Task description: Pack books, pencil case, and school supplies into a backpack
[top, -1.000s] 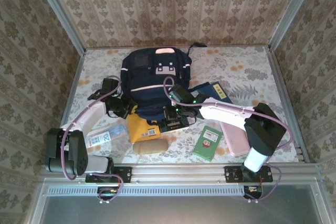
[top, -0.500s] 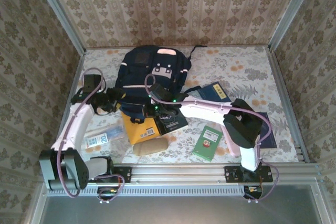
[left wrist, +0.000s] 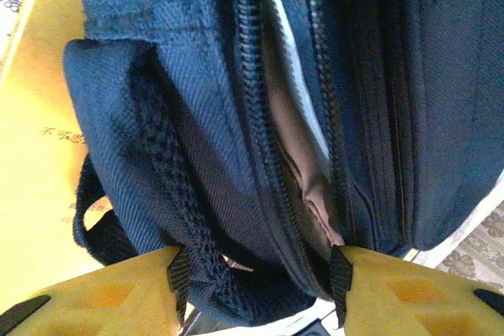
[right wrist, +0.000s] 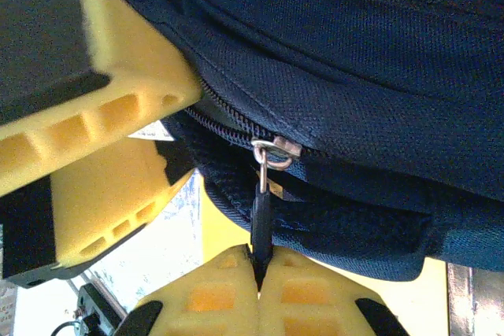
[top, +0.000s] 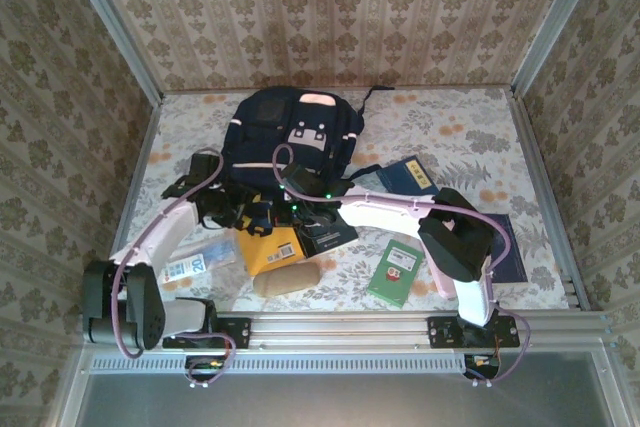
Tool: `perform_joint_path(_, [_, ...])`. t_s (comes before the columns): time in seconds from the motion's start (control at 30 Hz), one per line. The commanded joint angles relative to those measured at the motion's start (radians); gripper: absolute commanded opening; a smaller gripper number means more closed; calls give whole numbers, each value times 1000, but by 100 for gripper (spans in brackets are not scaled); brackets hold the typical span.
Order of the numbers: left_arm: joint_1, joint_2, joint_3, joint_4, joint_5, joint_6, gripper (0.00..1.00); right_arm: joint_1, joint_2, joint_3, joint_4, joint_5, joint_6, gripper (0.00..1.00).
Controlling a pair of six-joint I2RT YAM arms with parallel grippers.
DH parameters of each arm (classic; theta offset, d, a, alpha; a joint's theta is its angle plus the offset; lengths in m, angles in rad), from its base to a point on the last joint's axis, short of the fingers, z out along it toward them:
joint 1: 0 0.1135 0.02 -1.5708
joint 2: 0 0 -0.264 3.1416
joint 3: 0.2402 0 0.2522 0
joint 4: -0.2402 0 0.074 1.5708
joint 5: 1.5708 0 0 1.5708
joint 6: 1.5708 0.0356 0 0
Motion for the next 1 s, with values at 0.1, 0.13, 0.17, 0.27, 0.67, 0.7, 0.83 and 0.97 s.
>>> perform_joint_path(0.1, [-22, 61, 42, 69, -25, -28, 46, 11, -6, -21, 45, -11, -26, 0])
perform_joint_path(0.13, [-25, 69, 41, 76, -27, -23, 42, 11, -6, -23, 45, -8, -29, 0])
perform_joint_path(0.17, [-25, 77, 39, 79, -33, -20, 38, 11, -7, -25, 45, -6, -32, 0])
perform_joint_path(0.27, [-25, 84, 27, 91, -42, -16, 24, 11, -5, -32, 40, -2, -42, 0])
perform_joint_path(0.67, [-8, 33, 37, 47, -76, 16, 0, -6, -81, -115, -27, 98, -124, 0])
perform_joint_path(0.7, [-3, 27, 36, 45, -75, 17, 0, -10, -93, -132, -25, 105, -127, 0])
perform_joint_path(0.83, [10, 3, 35, 26, -79, 24, 0, -31, -146, -216, -7, 129, -133, 0])
perform_joint_path(0.97, [19, -17, 28, 15, -79, 24, 0, -55, -184, -285, 16, 150, -141, 0])
